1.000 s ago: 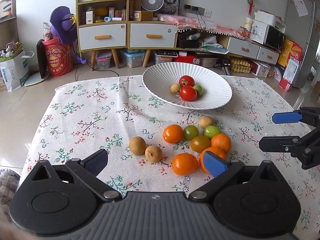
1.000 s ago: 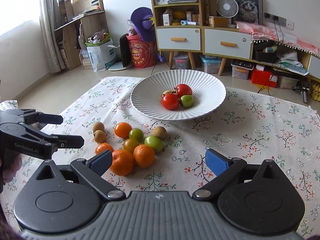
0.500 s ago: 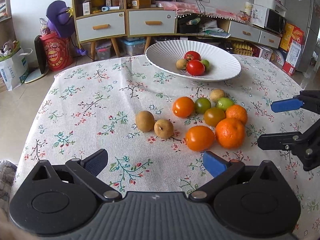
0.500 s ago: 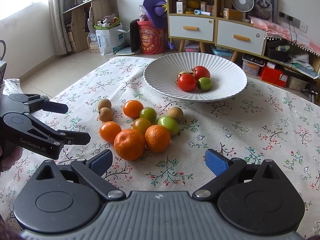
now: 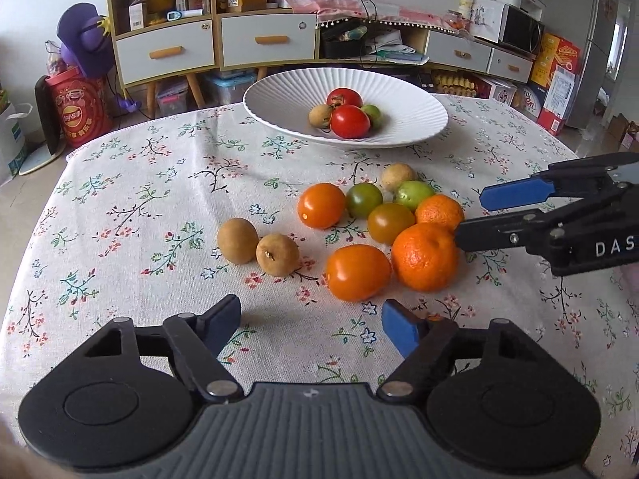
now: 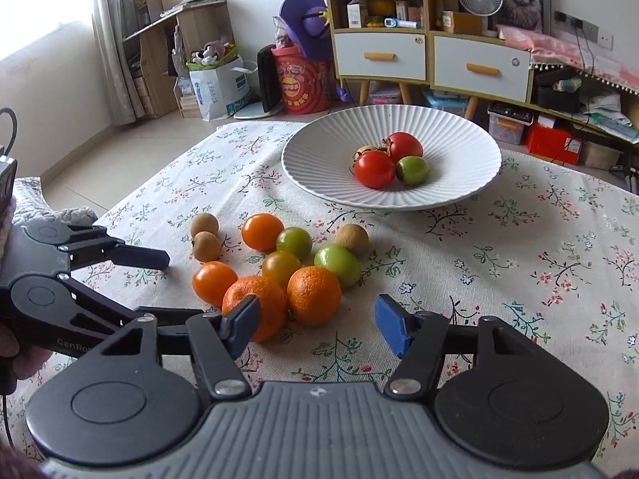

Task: Organize fruits
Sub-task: 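Grasp an orange with the left tool while the right tool grasps a tangerine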

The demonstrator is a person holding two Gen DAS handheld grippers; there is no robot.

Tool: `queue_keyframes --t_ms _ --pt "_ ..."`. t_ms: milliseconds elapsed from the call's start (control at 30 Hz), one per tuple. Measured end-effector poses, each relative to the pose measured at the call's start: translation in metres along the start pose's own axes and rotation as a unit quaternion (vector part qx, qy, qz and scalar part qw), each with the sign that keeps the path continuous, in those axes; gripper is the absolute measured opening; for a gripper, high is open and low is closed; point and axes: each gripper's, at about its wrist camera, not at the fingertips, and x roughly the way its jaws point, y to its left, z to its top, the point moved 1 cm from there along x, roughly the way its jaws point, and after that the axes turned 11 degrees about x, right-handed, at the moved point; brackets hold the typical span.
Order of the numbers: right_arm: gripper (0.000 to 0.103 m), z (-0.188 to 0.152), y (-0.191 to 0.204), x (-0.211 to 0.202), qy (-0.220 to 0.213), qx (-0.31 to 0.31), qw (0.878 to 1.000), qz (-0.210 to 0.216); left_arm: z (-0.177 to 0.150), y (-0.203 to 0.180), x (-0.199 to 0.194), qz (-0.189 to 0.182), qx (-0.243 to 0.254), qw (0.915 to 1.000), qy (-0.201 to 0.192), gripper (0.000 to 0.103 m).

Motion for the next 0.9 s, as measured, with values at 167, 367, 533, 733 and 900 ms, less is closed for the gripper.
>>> queue_keyframes --t_ms 167,367,533,733,900 --pt "0.044 0.003 -0.007 0.008 0.012 0.016 1.000 -0.009 0.006 -0.003 0.003 -0.016 -0.002 0.9999 -0.005 0.058" --pt "0.044 0.001 -0.008 0.014 0.024 0.021 0.999 -0.003 0.011 -0.007 0.006 -0.026 0.002 0.9996 -0.009 0.044" --pt "0.044 0.004 -0.009 0.018 0.031 0.033 0.999 0.006 0.014 -0.008 0.010 -0.018 0.001 0.9998 -0.007 0.038" --pt "0.043 0.007 -0.011 0.024 0.041 0.048 0.998 0.009 0.017 -0.007 0.013 -0.009 -0.001 0.9999 -0.007 0.034" --pt "0.034 0.008 -0.009 0.027 0.044 0.045 0.998 0.013 0.018 -0.008 0.014 -0.007 0.002 0.9999 -0.009 0.028"
